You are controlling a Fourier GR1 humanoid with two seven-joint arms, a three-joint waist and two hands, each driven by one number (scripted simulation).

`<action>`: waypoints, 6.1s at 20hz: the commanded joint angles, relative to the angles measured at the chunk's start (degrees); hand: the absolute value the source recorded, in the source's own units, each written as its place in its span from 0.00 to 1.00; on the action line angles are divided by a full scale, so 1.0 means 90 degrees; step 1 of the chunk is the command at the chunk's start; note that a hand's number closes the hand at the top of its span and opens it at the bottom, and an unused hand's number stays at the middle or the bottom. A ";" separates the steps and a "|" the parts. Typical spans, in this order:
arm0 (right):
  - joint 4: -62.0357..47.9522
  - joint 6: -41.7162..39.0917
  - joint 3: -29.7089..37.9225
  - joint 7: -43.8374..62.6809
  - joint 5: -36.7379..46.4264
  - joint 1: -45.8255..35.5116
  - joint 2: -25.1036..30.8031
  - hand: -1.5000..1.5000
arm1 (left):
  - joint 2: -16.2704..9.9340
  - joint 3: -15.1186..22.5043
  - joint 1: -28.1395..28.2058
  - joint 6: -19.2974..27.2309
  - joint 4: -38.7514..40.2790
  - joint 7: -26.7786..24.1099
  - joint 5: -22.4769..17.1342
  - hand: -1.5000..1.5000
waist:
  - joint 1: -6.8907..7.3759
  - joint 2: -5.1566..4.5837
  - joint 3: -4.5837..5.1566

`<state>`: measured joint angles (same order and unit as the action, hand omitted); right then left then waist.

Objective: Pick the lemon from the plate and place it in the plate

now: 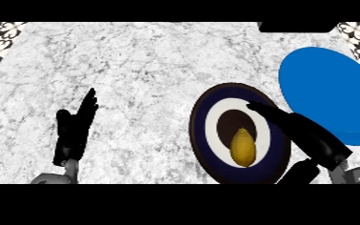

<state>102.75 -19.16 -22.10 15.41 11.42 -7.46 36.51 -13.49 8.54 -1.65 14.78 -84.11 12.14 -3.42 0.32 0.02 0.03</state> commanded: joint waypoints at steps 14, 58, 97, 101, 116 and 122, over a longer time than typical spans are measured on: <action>-0.0556 -0.1291 0.0537 -0.0041 0.1274 -0.0063 -0.1391 0.00 | 0.0323 -0.0496 -0.0211 -0.0318 -0.0140 0.0381 0.0461 0.50 | -0.0033 0.0001 -0.0004; -0.0532 0.1935 0.2725 0.0447 0.4795 -0.1567 -0.2152 1.00 | 0.0905 -0.0569 0.0303 -0.0526 -0.0389 0.0215 0.1007 0.50 | -0.0058 0.0024 -0.0005; -0.7130 0.0773 0.4663 -0.2897 0.3438 -0.3109 -0.0287 0.00 | 0.0911 -0.0832 0.0008 -0.0807 -0.0394 0.0410 0.1015 0.50 | 0.0024 0.0001 -0.0010; -0.6992 0.0826 0.5577 -0.3736 0.2356 -0.3184 -0.0411 0.00 | 0.0997 -0.0883 0.0033 -0.0719 0.0047 -0.0019 0.1065 0.50 | -0.0068 0.0005 -0.0015; -0.7862 -0.0779 0.6797 -0.4777 0.0301 -0.2537 0.0202 0.00 | 0.0878 -0.0940 0.0150 -0.0933 -0.0348 0.0176 0.0989 0.50 | 0.0003 -0.0008 -0.0008; -0.8291 -0.0683 0.6462 -0.5351 0.0272 -0.2763 0.0346 0.00 | 0.0976 -0.1091 -0.0052 -0.0920 0.0308 -0.0367 0.0970 0.50 | 0.0018 -0.0019 -0.0007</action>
<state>29.51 -24.43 37.49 -30.43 14.74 -31.86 38.39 -5.06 -0.57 -2.10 6.93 -84.27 12.18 5.69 0.42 -0.14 -0.06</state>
